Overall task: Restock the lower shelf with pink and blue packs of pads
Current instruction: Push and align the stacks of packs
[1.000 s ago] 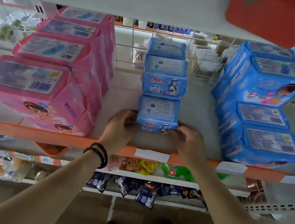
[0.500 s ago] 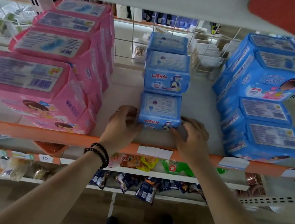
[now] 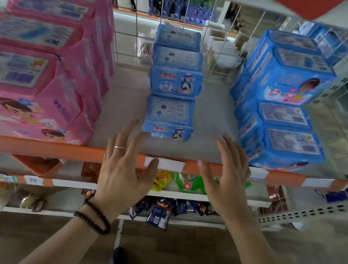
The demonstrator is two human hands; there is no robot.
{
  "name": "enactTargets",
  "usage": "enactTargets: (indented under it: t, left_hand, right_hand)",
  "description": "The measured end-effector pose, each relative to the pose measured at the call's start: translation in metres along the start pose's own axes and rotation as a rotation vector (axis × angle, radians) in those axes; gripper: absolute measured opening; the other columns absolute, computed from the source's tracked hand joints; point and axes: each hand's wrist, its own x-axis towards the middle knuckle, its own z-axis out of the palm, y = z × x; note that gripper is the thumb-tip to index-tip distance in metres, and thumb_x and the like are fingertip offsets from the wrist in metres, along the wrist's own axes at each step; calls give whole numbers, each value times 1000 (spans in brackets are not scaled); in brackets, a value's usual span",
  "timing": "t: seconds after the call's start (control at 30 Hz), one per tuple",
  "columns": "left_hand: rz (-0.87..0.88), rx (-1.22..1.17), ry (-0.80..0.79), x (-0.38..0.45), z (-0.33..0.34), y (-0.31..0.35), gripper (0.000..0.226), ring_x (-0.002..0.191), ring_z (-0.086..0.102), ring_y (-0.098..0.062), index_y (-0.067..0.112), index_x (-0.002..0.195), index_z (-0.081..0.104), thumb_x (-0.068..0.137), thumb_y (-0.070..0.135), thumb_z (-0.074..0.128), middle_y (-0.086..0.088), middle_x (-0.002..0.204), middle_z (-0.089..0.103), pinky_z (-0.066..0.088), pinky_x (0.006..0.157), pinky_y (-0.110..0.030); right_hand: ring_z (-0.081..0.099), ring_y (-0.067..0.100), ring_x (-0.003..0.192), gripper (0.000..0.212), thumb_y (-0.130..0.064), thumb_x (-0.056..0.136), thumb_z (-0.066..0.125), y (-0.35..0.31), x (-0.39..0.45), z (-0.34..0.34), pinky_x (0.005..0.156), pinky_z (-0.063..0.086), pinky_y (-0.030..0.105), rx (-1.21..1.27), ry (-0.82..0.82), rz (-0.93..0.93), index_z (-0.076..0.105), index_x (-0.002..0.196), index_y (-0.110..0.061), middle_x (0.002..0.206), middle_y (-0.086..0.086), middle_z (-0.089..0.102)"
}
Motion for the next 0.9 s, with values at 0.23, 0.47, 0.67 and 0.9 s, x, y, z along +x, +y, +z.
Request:
enactTargets:
  t: [0.23, 0.47, 0.67, 0.9]
  left_hand:
    - [-14, -6, 64, -25, -10, 62, 68, 143, 31, -25, 23, 149, 37, 87, 47, 54, 0, 159, 28, 44, 106, -50]
    - [35, 119, 95, -52, 2, 139, 66, 144, 32, -27, 21, 150, 39, 91, 46, 53, -4, 159, 31, 33, 113, -41]
    - [37, 245, 116, -72, 11, 192, 63, 142, 35, -33, 18, 147, 44, 91, 48, 51, -7, 157, 35, 38, 111, -53]
    - [29, 270, 117, -92, 14, 224, 65, 144, 33, -31, 20, 148, 43, 92, 52, 50, -5, 158, 33, 38, 109, -57]
  right_hand:
    - [21, 25, 147, 63, -58, 95, 44, 13, -9, -50, 116, 23, 51, 27, 12, -165, 37, 147, -23, 159, 2, 31]
    - [30, 33, 145, 67, -55, 94, 46, 55, -22, -126, 109, 33, 64, 115, 97, -202, 43, 147, -15, 157, 8, 36]
    - [20, 27, 149, 68, -58, 94, 43, 68, -42, -160, 116, 25, 55, 134, 33, -241, 34, 153, -23, 163, 1, 25]
    - [18, 26, 151, 67, -51, 94, 50, 69, -58, -179, 120, 15, 47, 191, 38, -275, 35, 153, -21, 163, -2, 25]
